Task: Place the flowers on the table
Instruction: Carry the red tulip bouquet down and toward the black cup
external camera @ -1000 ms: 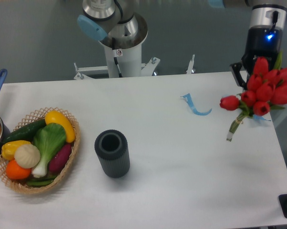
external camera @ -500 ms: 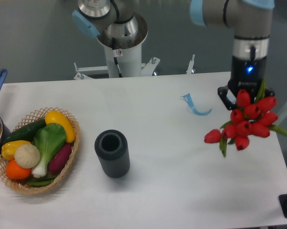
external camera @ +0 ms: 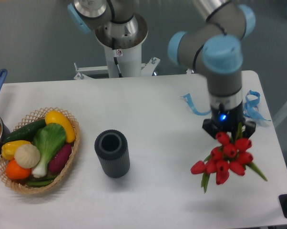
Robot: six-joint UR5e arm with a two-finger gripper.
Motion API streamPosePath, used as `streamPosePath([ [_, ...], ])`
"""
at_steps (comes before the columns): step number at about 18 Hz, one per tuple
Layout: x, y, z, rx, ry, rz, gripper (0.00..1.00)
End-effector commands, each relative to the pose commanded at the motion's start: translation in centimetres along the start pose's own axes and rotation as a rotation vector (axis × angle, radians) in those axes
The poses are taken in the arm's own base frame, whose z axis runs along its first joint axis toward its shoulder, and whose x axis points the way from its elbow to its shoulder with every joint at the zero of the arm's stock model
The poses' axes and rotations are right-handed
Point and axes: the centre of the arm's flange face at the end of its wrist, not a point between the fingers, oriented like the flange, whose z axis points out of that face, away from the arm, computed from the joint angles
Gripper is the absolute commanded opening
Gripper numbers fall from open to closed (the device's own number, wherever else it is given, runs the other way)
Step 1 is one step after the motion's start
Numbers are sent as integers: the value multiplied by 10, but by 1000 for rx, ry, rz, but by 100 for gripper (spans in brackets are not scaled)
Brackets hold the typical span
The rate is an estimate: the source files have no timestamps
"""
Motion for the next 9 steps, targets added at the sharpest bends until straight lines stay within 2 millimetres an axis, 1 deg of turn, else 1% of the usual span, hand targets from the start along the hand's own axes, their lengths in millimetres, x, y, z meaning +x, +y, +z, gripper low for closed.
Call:
streamPosePath([
  [3,10,-13,22,-13,22,20,15],
  [7,23,-28,43,-21,46,45,15],
  [9,38,-37,59,-31,68,67,15],
])
